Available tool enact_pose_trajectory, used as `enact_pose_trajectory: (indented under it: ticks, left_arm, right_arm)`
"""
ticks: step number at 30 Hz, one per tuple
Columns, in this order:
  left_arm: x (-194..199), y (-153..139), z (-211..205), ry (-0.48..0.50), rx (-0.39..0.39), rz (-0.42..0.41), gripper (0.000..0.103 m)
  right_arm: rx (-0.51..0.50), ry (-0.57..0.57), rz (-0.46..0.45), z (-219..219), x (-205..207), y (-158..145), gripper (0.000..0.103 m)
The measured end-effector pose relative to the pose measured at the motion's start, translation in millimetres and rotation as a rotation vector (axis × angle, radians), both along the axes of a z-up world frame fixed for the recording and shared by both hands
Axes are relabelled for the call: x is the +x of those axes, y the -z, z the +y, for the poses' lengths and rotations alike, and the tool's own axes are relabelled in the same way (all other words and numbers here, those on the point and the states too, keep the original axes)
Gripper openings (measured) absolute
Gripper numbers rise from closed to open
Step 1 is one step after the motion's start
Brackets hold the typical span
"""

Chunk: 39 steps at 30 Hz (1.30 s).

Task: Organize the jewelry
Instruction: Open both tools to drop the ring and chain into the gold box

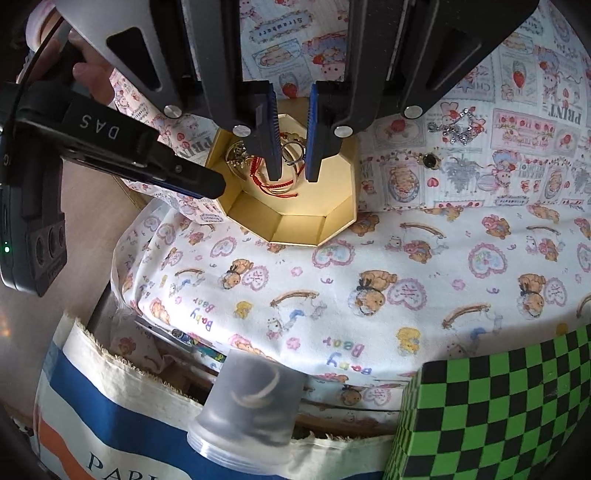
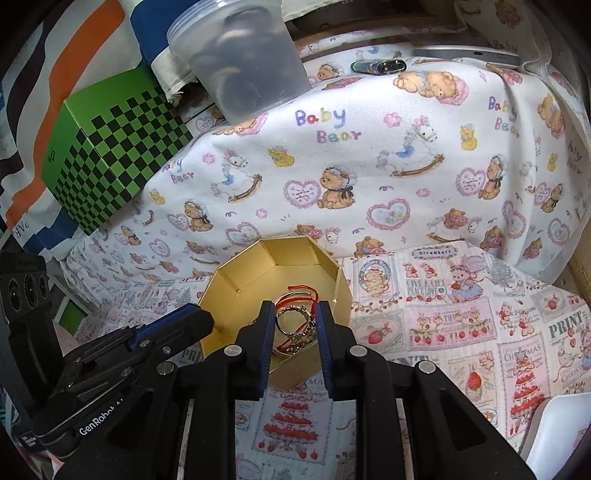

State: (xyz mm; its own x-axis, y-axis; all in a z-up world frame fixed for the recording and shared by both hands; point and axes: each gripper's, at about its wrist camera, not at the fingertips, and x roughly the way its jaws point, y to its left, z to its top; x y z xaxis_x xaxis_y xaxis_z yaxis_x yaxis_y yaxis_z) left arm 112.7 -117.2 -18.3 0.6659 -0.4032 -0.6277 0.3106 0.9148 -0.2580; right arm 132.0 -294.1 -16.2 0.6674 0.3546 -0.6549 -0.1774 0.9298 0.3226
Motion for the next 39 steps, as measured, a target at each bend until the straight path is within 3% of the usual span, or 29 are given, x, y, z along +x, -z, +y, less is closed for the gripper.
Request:
enact_pose_trajectory:
  ticks: [32, 39]
  left_arm:
    - [0.3, 4.5, 7.8, -0.015, 0.043, 0.0, 0.012]
    - [-4.9, -2.4, 13.6, -0.033, 0.026, -0.012, 0.021]
  right_arm:
    - [-0.003, 0.019, 0.015, -3.8, 3.5, 4.7, 0.024]
    - [0.007, 0.016, 0.015, -4.3, 0.9, 3.5, 0.024]
